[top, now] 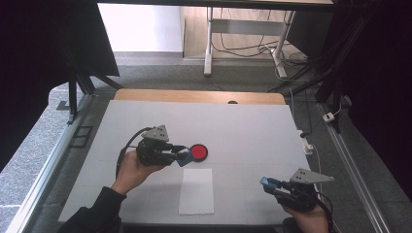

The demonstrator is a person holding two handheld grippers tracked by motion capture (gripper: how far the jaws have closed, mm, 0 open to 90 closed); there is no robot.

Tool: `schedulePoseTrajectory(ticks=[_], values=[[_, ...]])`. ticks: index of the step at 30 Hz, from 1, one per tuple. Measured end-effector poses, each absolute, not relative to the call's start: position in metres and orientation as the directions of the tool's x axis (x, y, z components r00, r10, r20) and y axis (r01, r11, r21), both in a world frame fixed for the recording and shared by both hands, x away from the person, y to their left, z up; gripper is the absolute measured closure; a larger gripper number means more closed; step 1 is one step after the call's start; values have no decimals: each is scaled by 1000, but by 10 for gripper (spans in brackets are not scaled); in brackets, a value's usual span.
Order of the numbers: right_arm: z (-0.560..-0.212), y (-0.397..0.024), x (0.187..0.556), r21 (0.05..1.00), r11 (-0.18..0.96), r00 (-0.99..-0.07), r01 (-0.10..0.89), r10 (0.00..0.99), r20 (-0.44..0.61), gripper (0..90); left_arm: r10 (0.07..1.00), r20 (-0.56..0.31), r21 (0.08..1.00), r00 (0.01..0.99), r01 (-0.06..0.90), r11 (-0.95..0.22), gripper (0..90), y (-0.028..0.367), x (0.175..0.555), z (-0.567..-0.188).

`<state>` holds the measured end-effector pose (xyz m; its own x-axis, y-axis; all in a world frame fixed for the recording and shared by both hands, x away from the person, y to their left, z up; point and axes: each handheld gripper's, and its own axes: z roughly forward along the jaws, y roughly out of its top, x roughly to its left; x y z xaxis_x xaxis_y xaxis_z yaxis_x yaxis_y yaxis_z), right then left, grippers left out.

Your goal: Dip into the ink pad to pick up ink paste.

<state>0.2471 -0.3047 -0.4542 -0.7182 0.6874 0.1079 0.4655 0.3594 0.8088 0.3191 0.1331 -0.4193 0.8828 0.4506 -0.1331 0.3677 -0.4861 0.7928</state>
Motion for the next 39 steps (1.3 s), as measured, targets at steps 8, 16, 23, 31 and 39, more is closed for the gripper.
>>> schedulePoseTrajectory(ticks=[8,16,23,31,39], values=[[-454,-305,247,805,365,-717,467,690,104,686,482,-95,785,871,363,-501,710,127,334,-419],[-454,-305,247,808,363,-721,465,684,108,686,514,-85,772,853,383,-507,710,118,348,-426],[-454,-305,247,808,364,-723,464,683,108,686,534,-100,753,839,415,-511,710,108,362,-435],[-454,-304,246,806,375,-726,458,681,96,685,555,-116,742,824,444,-502,710,98,378,-443],[-454,-304,246,806,377,-729,457,678,96,686,574,-119,715,810,471,-517,710,87,390,-458]])
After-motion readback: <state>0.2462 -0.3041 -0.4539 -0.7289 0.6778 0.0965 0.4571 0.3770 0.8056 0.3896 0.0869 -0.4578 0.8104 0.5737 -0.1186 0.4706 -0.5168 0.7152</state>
